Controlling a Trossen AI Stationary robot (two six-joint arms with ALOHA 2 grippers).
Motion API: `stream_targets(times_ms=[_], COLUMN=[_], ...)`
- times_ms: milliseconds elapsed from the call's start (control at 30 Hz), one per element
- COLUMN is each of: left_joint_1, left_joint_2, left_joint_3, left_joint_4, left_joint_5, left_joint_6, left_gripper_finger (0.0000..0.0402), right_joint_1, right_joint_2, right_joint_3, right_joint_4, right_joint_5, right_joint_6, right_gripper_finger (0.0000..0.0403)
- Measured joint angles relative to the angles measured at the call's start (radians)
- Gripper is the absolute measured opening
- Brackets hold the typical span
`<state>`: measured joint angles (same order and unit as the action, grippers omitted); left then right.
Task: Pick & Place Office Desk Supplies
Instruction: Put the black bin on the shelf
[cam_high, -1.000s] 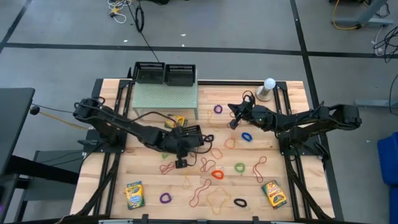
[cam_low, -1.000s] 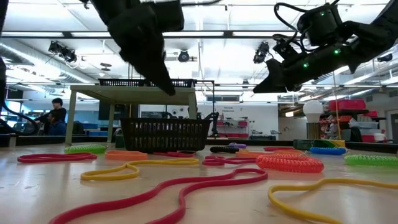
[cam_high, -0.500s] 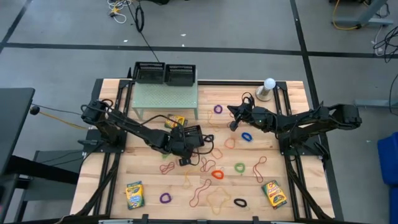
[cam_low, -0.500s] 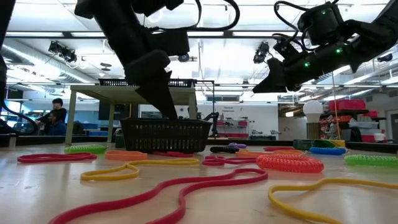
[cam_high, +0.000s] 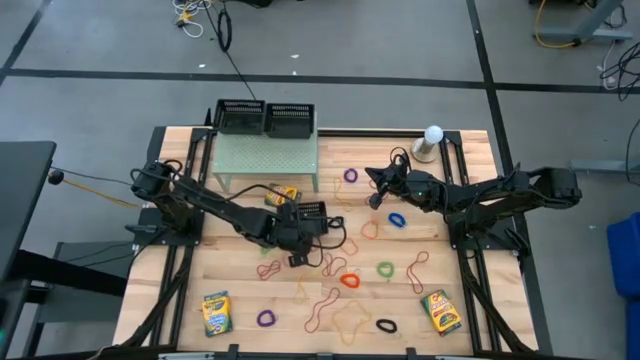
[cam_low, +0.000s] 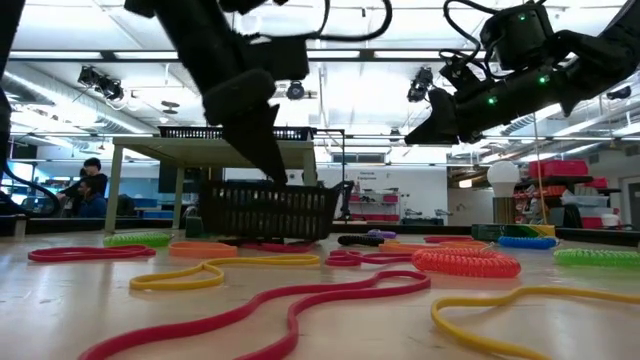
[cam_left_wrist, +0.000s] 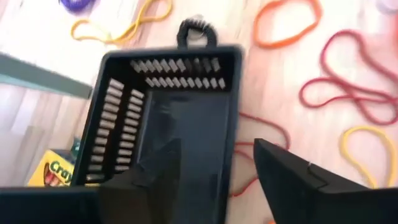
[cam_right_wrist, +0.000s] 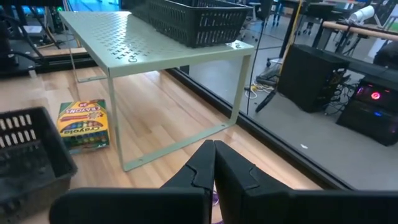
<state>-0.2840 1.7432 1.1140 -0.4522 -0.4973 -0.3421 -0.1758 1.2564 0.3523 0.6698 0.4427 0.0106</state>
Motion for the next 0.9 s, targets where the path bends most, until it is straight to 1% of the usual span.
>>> stream_targets(times_ms=[100,200,300,467,533,633,700,900], left_joint_1=[-0.009,-0.011,0.002,0.002,0.0,0.0,0.0,-0.002], left_joint_2=[0.0,0.0,0.001,0.022,0.046,0.077,0.095,0.107], left_joint_3=[0.015,0.014,0.013,0.014,0.013,0.015,0.015,0.013], left_joint_4=[0.0,-0.026,-0.059,-0.03,-0.027,-0.016,-0.012,-0.012], left_joint_5=[0.0,-0.025,-0.026,-0.024,-0.023,-0.025,-0.062,-0.087], left_joint_6=[0.014,0.024,0.005,0.019,0.019,0.01,0.006,0.004], left_gripper_finger=[0.0233,0.0235,0.0216,0.0174,0.0166,0.0167,0.0173,0.0186], right_joint_1=[0.009,0.028,0.052,0.088,0.098,0.114,0.123,0.144], right_joint_2=[0.0,0.0,0.0,0.0,0.0,0.0,0.0,0.0], right_joint_3=[0.0,0.0,0.0,0.0,0.0,0.0,0.0,0.0], right_joint_4=[-0.004,-0.01,-0.01,-0.01,-0.01,-0.013,-0.017,-0.016], right_joint_5=[0.0,-0.001,0.0,-0.001,0.0,0.0,0.001,0.0], right_joint_6=[0.018,0.019,0.018,-0.008,-0.008,-0.024,-0.038,-0.069], right_gripper_finger=[0.0016,0.0016,0.0016,0.0016,0.0016,0.0016,0.0016,0.0016])
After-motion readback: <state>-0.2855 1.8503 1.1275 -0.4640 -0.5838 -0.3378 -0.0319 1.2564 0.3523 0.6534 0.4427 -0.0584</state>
